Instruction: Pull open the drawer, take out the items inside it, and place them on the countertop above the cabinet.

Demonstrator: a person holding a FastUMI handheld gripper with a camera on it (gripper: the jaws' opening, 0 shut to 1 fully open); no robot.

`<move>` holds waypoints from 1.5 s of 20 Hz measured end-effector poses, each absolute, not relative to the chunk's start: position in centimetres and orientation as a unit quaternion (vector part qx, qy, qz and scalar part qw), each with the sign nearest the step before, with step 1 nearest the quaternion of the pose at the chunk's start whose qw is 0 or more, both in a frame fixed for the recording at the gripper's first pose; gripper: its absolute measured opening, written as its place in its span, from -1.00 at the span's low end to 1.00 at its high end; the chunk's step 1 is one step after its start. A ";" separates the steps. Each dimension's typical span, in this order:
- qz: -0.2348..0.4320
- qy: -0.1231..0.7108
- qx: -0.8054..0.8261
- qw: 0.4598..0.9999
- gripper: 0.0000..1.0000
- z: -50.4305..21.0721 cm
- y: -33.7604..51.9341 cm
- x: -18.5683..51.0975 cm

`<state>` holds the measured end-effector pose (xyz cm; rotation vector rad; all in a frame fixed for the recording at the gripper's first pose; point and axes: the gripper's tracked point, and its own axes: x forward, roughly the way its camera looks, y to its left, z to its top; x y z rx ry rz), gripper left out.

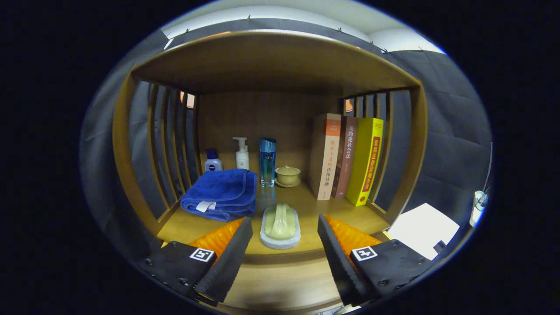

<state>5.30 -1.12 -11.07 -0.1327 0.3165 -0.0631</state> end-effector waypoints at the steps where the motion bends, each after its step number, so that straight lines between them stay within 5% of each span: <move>1: -0.029 0.154 -0.064 0.986 0.97 -10.8 -1.1 4.2; 19: -0.019 0.112 -0.051 0.992 0.97 -14.1 -2.3 -10.9; 30: -0.022 0.130 -0.027 0.991 0.93 -19.7 -2.6 -13.6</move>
